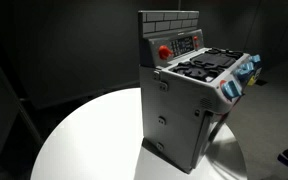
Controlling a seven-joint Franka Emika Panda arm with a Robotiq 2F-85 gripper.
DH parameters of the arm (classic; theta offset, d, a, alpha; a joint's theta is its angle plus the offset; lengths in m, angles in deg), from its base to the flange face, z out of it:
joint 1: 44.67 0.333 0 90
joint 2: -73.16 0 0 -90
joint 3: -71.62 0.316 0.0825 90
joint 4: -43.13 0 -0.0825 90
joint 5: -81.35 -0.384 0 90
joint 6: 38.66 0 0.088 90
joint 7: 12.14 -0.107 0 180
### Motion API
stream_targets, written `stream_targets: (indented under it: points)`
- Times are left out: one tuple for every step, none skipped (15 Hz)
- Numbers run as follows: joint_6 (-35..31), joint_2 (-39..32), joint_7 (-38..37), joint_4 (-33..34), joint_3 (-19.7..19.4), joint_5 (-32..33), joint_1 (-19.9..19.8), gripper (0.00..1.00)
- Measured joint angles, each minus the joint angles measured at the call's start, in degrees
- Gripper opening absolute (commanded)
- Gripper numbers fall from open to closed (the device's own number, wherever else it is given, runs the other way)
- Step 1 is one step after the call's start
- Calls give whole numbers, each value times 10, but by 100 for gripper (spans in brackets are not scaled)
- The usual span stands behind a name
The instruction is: Push the top right button on the toy stove
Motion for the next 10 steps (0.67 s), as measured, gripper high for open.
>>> stream_targets:
  points:
    - [0,0,0,0,0,0,0,100]
    - [0,0,0,0,0,0,0,100]
    - [0,0,0,0,0,0,0,100]
    - [0,0,0,0,0,0,0,100]
    - [0,0,0,0,0,0,0,100]
    - [0,0,0,0,0,0,0,100]
    - [0,0,0,0,0,0,0,100]
    - [0,-1,0,0,0,0,0,100]
    - [-1,-2,0,0,0,0,0,100]
    - [-6,-3,0,1,0,0,0,100]
